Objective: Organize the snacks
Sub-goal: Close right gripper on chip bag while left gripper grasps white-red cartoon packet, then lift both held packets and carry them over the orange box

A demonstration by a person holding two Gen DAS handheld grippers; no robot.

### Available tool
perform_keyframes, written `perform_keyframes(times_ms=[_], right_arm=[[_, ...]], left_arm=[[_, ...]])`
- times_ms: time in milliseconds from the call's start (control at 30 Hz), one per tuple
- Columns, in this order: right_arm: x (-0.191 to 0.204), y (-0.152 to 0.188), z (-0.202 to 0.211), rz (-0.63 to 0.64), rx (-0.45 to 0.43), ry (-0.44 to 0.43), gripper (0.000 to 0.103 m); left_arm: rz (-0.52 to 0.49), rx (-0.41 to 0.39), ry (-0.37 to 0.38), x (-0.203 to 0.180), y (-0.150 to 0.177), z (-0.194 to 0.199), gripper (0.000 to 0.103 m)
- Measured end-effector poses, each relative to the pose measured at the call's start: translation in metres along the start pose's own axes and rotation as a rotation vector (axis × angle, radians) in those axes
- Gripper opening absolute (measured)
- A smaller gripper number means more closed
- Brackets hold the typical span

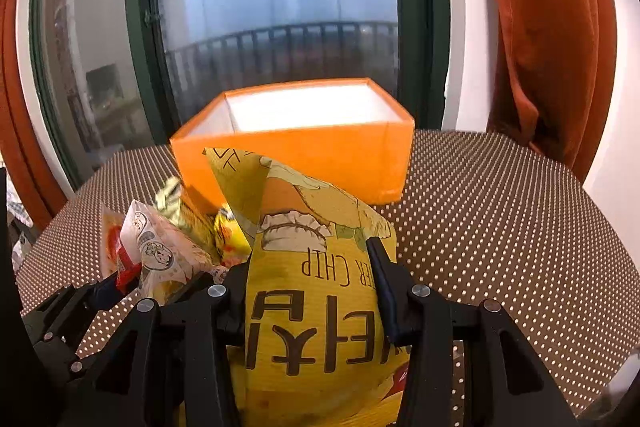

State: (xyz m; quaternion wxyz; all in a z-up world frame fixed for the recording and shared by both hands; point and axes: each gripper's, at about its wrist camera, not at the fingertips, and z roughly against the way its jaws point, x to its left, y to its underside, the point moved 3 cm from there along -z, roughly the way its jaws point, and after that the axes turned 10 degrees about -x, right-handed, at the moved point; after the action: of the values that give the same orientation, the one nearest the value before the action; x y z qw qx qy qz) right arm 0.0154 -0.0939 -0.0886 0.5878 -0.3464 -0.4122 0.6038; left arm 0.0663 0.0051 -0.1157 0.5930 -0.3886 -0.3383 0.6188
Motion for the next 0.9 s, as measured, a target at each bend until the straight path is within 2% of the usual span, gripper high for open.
perform_keyframes(times_ms=[433, 900], right_arm=[[-0.002, -0.045, 0.022, -0.024, -0.098, -0.036, 0.05], [0.002, -0.098, 0.018, -0.025, -0.191, -0.045, 0.05]], left_arm=[[-0.009, -0.085, 0.013, -0.002, -0.044, 0.026, 0.06], [-0.022, -0.181, 0.021, -0.001, -0.099, 0.021, 0.06]])
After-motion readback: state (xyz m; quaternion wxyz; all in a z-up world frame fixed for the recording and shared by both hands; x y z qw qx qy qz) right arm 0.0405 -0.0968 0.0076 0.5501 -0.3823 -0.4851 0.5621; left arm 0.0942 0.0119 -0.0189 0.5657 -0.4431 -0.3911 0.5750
